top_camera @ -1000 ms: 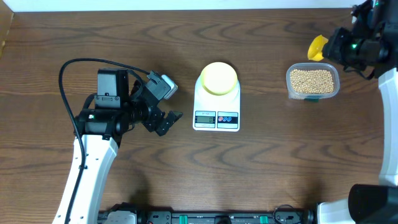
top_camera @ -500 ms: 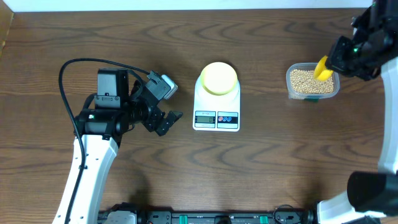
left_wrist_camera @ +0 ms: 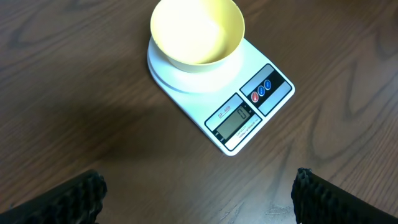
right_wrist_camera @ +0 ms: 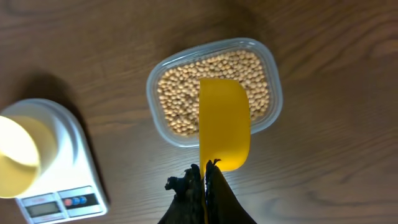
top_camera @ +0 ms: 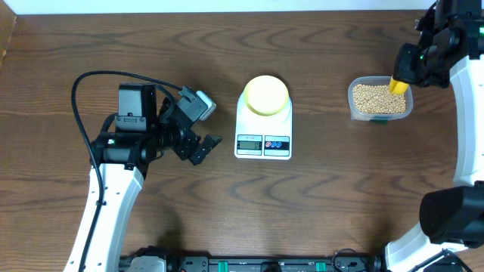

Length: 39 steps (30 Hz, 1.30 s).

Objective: Scoop item into bowl and weigh 50g on scale
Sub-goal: 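Raise the yellow scoop with the right gripper above the soybean tub, then lower the scoop into the soybeans with the right gripper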

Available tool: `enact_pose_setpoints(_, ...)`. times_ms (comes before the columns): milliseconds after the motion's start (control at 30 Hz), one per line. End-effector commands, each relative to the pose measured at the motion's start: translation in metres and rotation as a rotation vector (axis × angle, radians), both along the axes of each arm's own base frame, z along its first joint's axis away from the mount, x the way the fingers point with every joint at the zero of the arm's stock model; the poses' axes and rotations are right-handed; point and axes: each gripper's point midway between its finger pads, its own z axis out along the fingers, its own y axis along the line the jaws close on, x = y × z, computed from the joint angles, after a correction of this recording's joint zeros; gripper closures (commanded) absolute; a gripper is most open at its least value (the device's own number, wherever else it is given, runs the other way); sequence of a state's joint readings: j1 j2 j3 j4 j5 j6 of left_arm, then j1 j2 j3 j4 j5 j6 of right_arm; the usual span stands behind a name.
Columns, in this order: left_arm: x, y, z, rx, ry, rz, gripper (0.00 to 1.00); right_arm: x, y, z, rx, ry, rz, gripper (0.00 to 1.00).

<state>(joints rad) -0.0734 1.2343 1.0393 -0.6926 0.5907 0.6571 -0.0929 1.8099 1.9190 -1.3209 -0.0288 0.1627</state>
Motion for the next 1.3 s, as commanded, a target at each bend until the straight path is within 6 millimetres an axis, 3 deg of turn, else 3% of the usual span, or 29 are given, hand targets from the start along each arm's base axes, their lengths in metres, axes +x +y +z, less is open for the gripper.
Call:
enact_pose_setpoints(0, -0.001, 0.003, -0.005, 0.006, 0.016, 0.012, 0.02, 0.005, -0.011, -0.008, -0.102, 0.026, 0.082, 0.99)
enact_pose_setpoints(433, -0.001, 0.003, -0.005, 0.007, 0.016, 0.013, 0.03, 0.024, -0.021, -0.029, -0.207, 0.049, 0.261, 0.99)
enact_pose_setpoints(667, -0.001, 0.003, -0.005, 0.006, 0.016, 0.012, 0.02, 0.027, -0.011, -0.046, -0.172, 0.088, 0.283, 0.99)
enact_pose_setpoints(1033, -0.001, 0.003, -0.005, 0.006, 0.016, 0.012, 0.02, 0.026, 0.001, -0.050, -0.183, 0.107, 0.269, 0.99)
enact_pose_setpoints(1267, -0.001, 0.003, -0.005, 0.006, 0.016, 0.013, 0.02, 0.022, -0.011, -0.051, -0.273, 0.143, 0.292, 0.99)
